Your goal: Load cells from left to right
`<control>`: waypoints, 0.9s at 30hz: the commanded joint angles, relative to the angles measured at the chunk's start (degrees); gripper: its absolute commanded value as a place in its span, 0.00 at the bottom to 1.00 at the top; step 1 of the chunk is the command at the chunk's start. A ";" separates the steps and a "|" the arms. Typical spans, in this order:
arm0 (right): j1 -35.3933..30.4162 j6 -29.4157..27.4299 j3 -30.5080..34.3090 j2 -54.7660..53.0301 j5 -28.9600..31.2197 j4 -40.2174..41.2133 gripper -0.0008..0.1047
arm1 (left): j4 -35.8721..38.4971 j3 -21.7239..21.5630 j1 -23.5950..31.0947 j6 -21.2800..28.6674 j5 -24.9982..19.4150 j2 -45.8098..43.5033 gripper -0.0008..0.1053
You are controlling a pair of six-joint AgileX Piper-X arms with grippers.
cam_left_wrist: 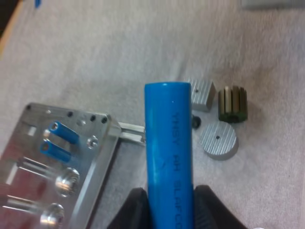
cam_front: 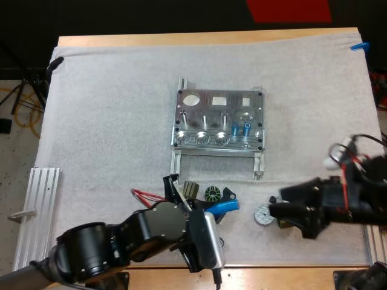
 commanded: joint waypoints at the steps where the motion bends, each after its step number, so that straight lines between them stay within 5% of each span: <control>1: 0.13 -0.17 -0.14 1.29 -5.85 -2.90 0.50 | -0.02 -0.17 -0.04 0.16 -1.08 -0.71 0.01; 12: 0.13 5.51 -0.14 10.87 -19.18 -13.28 0.50 | -0.02 -0.17 -0.04 0.16 -1.08 -0.60 0.01; 27: 11.11 6.44 -0.14 16.12 -14.88 -18.39 0.50 | -0.02 -0.17 -0.04 0.16 -1.08 -0.60 0.01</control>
